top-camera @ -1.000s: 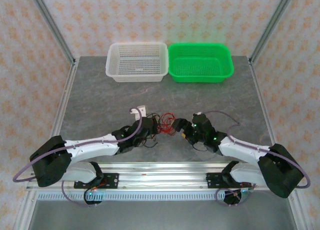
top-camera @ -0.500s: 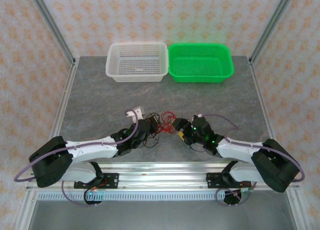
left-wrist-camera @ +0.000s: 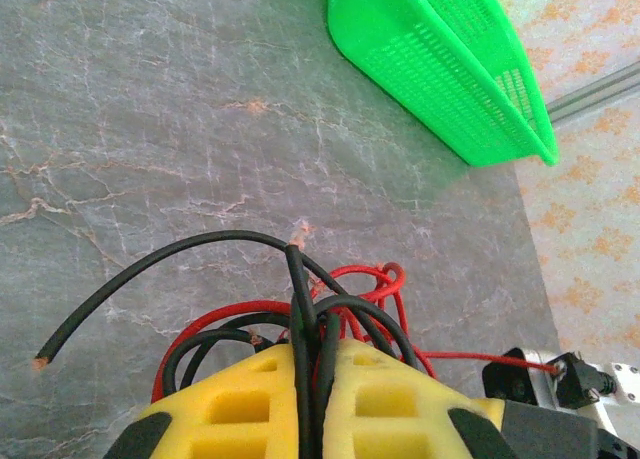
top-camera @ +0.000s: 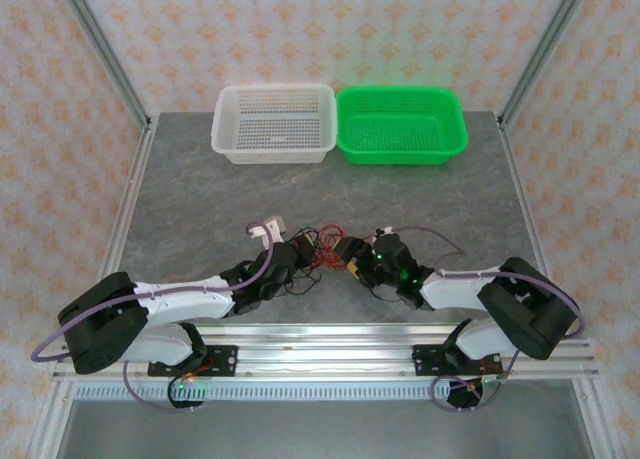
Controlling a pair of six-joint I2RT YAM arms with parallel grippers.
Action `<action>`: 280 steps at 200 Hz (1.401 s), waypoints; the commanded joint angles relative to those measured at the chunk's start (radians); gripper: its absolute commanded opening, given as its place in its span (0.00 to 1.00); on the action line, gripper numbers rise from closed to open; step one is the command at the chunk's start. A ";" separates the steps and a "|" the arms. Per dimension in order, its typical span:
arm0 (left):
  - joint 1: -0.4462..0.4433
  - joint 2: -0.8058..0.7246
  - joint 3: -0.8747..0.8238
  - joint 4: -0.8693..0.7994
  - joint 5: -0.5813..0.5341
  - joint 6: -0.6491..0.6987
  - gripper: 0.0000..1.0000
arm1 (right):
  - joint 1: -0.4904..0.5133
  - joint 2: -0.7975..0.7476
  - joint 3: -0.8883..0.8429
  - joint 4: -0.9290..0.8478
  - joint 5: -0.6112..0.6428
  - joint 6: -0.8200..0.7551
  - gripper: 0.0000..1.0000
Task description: Untangle the cables
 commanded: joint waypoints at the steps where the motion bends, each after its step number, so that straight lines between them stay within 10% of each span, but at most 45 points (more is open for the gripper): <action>1: -0.002 0.003 -0.013 0.063 0.007 -0.028 0.00 | 0.026 -0.015 0.008 0.067 0.037 -0.067 0.81; 84: 0.014 0.025 -0.009 0.067 0.012 -0.022 0.00 | 0.054 -0.184 -0.067 -0.037 0.145 -0.184 0.84; 163: 0.017 0.010 -0.012 0.099 0.053 -0.014 0.00 | 0.052 0.020 0.034 0.006 0.093 -0.250 0.80; 183: 0.017 0.001 -0.021 0.117 0.068 -0.015 0.00 | 0.053 0.075 0.070 0.015 0.097 -0.276 0.67; 223: 0.017 -0.043 -0.053 0.127 0.066 -0.017 0.00 | 0.052 0.080 0.116 -0.029 0.150 -0.343 0.09; 246: 0.018 -0.071 -0.063 0.077 0.050 0.006 0.00 | 0.044 0.010 0.114 -0.097 0.203 -0.418 0.02; 280: 0.018 -0.125 -0.059 -0.052 0.006 0.064 0.45 | 0.023 -0.156 0.086 -0.207 0.300 -0.626 0.00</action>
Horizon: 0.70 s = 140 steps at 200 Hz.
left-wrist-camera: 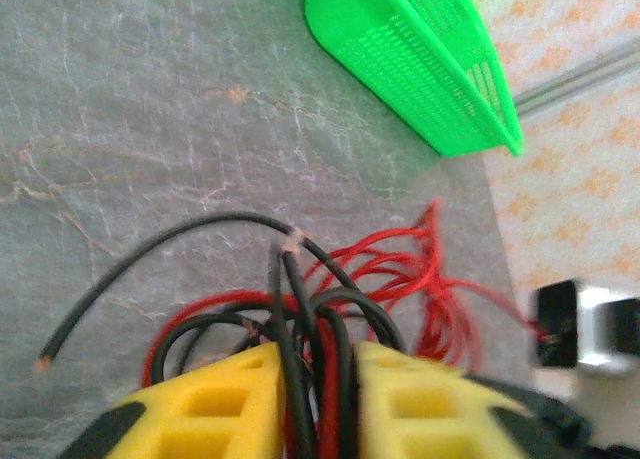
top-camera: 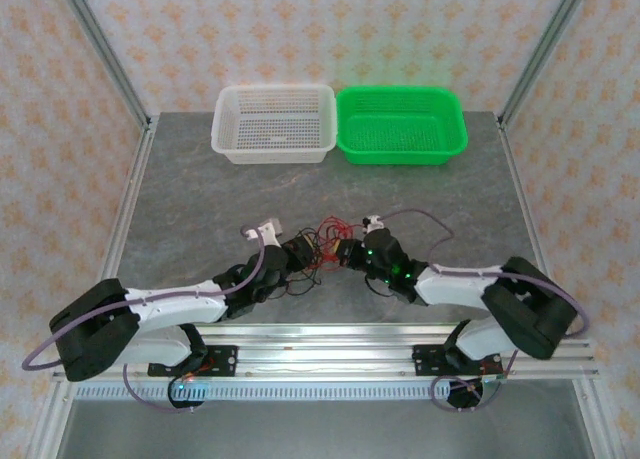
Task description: Untangle the cables
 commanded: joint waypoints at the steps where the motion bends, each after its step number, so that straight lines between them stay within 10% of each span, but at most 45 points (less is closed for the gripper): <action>1: 0.004 -0.053 0.000 -0.087 -0.050 0.060 0.46 | -0.019 -0.114 -0.012 -0.086 0.125 -0.196 0.00; 32: 0.003 -0.075 0.057 -0.215 -0.062 0.149 0.63 | -0.026 -0.212 -0.027 -0.125 0.166 -0.366 0.00; 140: -0.094 0.233 0.394 -0.403 0.054 0.508 0.59 | -0.026 -0.295 -0.027 -0.174 0.152 -0.534 0.00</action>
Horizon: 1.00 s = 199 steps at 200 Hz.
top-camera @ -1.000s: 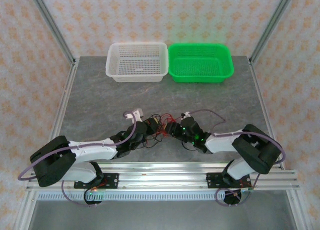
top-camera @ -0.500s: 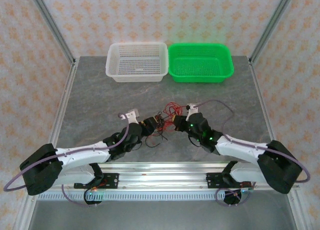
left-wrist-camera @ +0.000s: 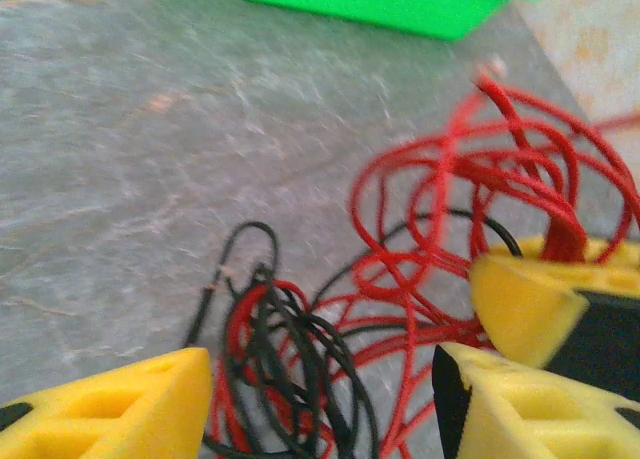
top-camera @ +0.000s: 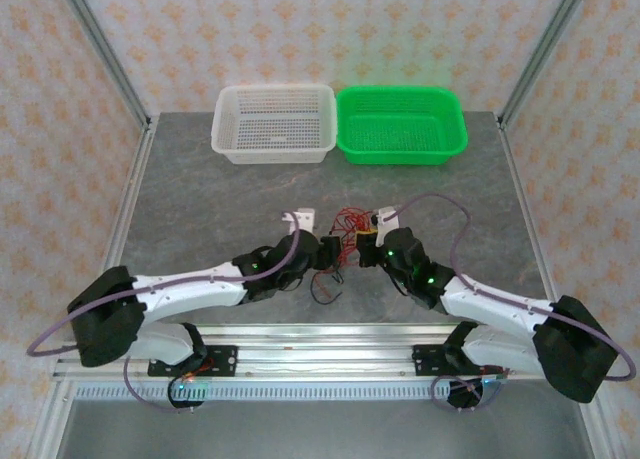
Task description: Untangle the cables
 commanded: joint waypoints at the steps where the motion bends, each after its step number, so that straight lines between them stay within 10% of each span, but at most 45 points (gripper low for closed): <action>1: -0.014 0.073 0.060 -0.057 0.021 0.100 0.59 | -0.003 -0.029 -0.002 0.004 0.010 -0.021 0.00; 114: 0.049 0.235 -0.029 0.154 0.026 0.086 0.30 | -0.011 -0.082 -0.039 -0.004 -0.025 0.129 0.00; 199: 0.160 0.299 -0.147 0.221 -0.004 -0.032 0.13 | -0.021 -0.032 -0.130 -0.064 0.152 0.525 0.00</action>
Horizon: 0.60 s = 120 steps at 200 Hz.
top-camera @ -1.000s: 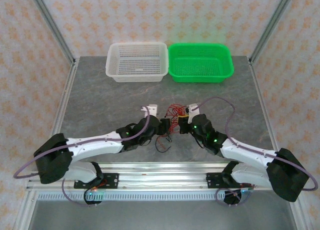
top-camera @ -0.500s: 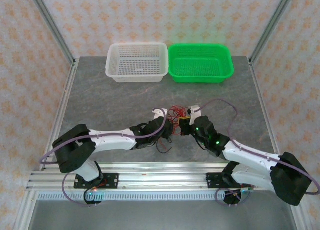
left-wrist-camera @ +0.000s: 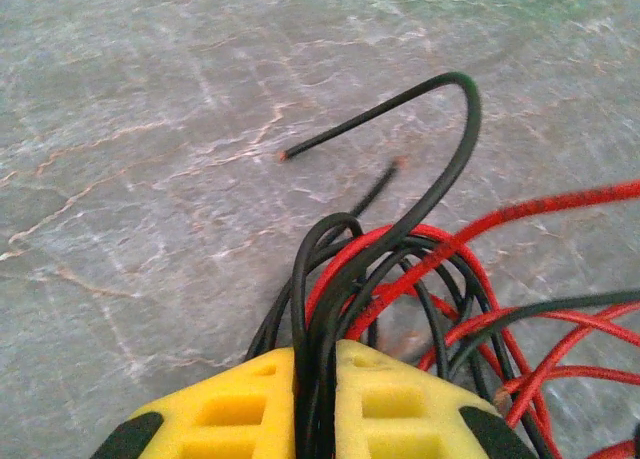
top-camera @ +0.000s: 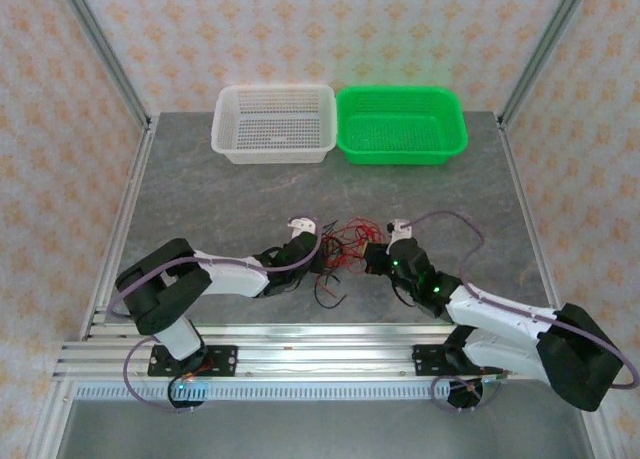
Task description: Untangle the cables
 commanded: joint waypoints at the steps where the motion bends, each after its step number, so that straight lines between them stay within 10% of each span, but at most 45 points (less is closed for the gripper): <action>1: 0.034 0.029 -0.042 -0.011 -0.039 -0.075 0.13 | -0.010 0.016 -0.025 -0.033 0.130 0.190 0.00; 68: 0.075 0.012 -0.081 -0.077 -0.073 -0.258 0.14 | -0.011 0.026 -0.135 -0.126 0.179 0.499 0.03; 120: 0.071 -0.128 -0.067 -0.219 -0.092 -0.329 0.20 | -0.011 0.006 -0.070 -0.285 0.063 0.508 0.38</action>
